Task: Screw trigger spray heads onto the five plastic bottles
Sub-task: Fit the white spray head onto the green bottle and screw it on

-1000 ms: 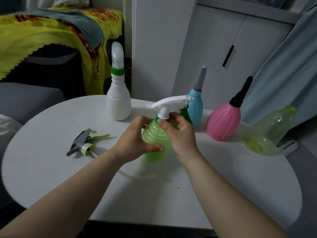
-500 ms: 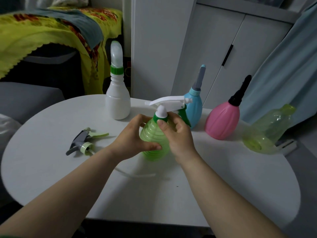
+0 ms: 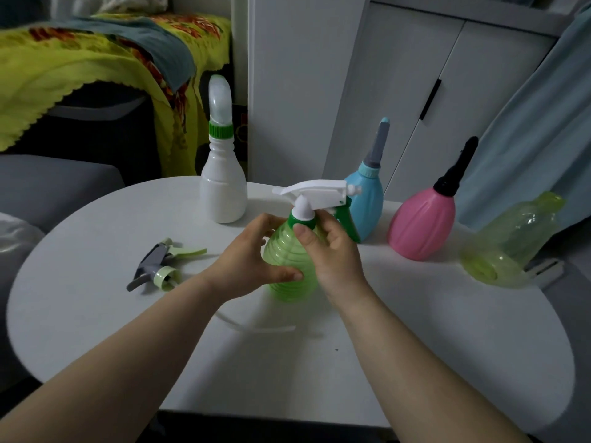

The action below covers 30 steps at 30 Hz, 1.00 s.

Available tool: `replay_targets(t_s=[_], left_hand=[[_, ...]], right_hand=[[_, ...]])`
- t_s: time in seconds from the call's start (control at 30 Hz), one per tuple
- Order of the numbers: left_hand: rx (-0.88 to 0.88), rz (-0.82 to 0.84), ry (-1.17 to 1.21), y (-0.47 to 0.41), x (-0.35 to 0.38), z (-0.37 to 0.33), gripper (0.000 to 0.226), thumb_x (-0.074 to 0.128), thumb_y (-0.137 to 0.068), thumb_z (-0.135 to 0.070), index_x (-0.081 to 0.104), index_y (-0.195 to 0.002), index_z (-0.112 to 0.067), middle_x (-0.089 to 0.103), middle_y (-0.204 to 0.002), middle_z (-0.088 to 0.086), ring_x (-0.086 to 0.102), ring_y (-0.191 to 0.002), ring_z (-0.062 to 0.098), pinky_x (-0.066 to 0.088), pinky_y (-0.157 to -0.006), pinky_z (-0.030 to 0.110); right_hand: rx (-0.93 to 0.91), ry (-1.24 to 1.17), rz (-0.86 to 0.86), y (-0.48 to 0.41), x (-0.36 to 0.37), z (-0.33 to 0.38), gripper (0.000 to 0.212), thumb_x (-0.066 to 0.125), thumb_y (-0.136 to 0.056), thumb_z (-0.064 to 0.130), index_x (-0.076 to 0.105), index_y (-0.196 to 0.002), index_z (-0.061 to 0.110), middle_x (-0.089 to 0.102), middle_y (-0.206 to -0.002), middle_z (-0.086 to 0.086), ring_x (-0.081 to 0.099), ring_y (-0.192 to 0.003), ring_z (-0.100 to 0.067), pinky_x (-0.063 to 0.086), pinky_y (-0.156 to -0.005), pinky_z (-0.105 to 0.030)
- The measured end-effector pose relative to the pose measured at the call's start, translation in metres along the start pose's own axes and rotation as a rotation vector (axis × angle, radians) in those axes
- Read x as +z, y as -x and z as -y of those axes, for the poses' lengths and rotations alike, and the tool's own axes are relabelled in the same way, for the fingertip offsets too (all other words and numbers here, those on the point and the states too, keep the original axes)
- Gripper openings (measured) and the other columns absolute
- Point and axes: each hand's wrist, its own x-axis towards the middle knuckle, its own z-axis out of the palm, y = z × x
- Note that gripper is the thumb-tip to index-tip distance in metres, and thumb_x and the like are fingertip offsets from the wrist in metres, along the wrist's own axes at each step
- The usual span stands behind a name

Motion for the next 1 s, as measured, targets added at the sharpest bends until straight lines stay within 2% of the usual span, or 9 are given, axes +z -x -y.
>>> replay_targets(t_s=[0.07, 0.17, 0.33, 0.4, 0.47, 0.6, 0.7, 0.8, 1.0], left_hand=[[0.004, 0.003, -0.014, 0.001, 0.0, -0.001, 0.062, 0.082, -0.056, -0.01, 0.045, -0.105, -0.018, 0.053, -0.107, 0.001, 0.051, -0.107, 0.022, 0.039, -0.101, 0.039], [0.006, 0.014, -0.003, 0.0, -0.001, -0.002, 0.06, 0.081, -0.056, -0.008, 0.044, -0.103, -0.021, 0.054, -0.104, -0.001, 0.052, -0.106, 0.022, 0.038, -0.103, 0.041], [-0.01, 0.078, 0.037, -0.003, -0.005, -0.004, 0.06, 0.08, -0.058, -0.006, 0.044, -0.101, -0.026, 0.053, -0.101, -0.01, 0.052, -0.106, 0.018, 0.037, -0.104, 0.039], [-0.019, 0.118, 0.052, -0.005, -0.008, -0.002, 0.061, 0.079, -0.059, -0.005, 0.045, -0.105, -0.025, 0.053, -0.107, -0.007, 0.051, -0.108, 0.017, 0.036, -0.105, 0.038], [-0.027, 0.154, 0.073, -0.007, -0.011, 0.0, 0.063, 0.078, -0.06, -0.004, 0.045, -0.108, -0.026, 0.054, -0.111, -0.005, 0.051, -0.111, 0.015, 0.036, -0.105, 0.033], [-0.039, 0.223, 0.12, -0.01, -0.015, 0.002, 0.065, 0.076, -0.06, 0.0, 0.044, -0.104, -0.036, 0.054, -0.107, -0.017, 0.052, -0.106, 0.001, 0.036, -0.094, 0.008], [-0.053, 0.267, 0.126, -0.014, -0.017, 0.004, 0.068, 0.075, -0.061, 0.002, 0.043, -0.109, -0.034, 0.053, -0.108, -0.019, 0.049, -0.104, -0.006, 0.035, -0.085, -0.003], [-0.062, 0.27, 0.112, -0.014, -0.018, 0.004, 0.077, 0.074, -0.062, 0.001, 0.038, -0.126, -0.023, 0.052, -0.113, -0.016, 0.049, -0.11, 0.003, 0.035, -0.087, -0.002], [-0.019, 0.18, 0.085, -0.01, -0.012, 0.004, 0.079, 0.076, -0.06, 0.0, 0.036, -0.118, -0.035, 0.055, -0.109, -0.016, 0.051, -0.111, 0.01, 0.037, -0.101, 0.022]], right_hand=[[-0.054, 0.038, -0.1, 0.006, 0.007, 0.0, 0.025, 0.059, -0.081, 0.029, 0.053, -0.103, 0.039, 0.055, -0.093, 0.024, 0.052, -0.096, -0.005, 0.034, -0.075, 0.005], [-0.059, 0.042, -0.133, 0.009, 0.009, 0.004, 0.025, 0.06, -0.081, 0.026, 0.049, -0.093, 0.045, 0.054, -0.09, 0.024, 0.052, -0.093, -0.002, 0.034, -0.073, 0.004], [0.028, 0.048, 0.166, 0.004, -0.012, 0.01, 0.023, 0.05, -0.084, 0.037, 0.042, -0.093, 0.056, 0.048, -0.105, 0.029, 0.044, -0.11, -0.004, 0.033, -0.088, -0.016], [0.027, 0.055, 0.244, 0.004, -0.015, 0.008, 0.028, 0.047, -0.083, 0.04, 0.036, -0.098, 0.061, 0.041, -0.108, 0.036, 0.04, -0.111, 0.006, 0.032, -0.086, -0.006], [0.01, 0.087, 0.259, 0.004, -0.016, 0.002, 0.034, 0.044, -0.087, 0.033, 0.029, -0.106, 0.057, 0.036, -0.111, 0.037, 0.037, -0.107, 0.02, 0.029, -0.083, 0.005], [0.048, 0.089, 0.273, 0.003, -0.025, 0.002, 0.024, 0.044, -0.087, 0.035, 0.041, -0.109, 0.043, 0.048, -0.113, 0.024, 0.045, -0.105, 0.013, 0.033, -0.082, 0.004], [0.11, 0.034, 0.261, -0.013, -0.034, 0.015, 0.026, 0.047, -0.089, 0.018, 0.049, -0.115, 0.021, 0.056, -0.122, -0.003, 0.053, -0.104, -0.007, 0.04, -0.089, -0.008], [0.152, 0.21, 0.406, -0.029, -0.035, 0.03, 0.033, 0.058, -0.081, 0.013, 0.052, -0.113, 0.01, 0.054, -0.124, -0.027, 0.051, -0.115, -0.035, 0.036, -0.105, -0.045], [0.112, 0.282, 0.296, -0.024, -0.03, 0.027, 0.041, 0.065, -0.076, 0.014, 0.051, -0.11, -0.004, 0.056, -0.113, -0.036, 0.05, -0.109, -0.046, 0.036, -0.1, -0.056]])
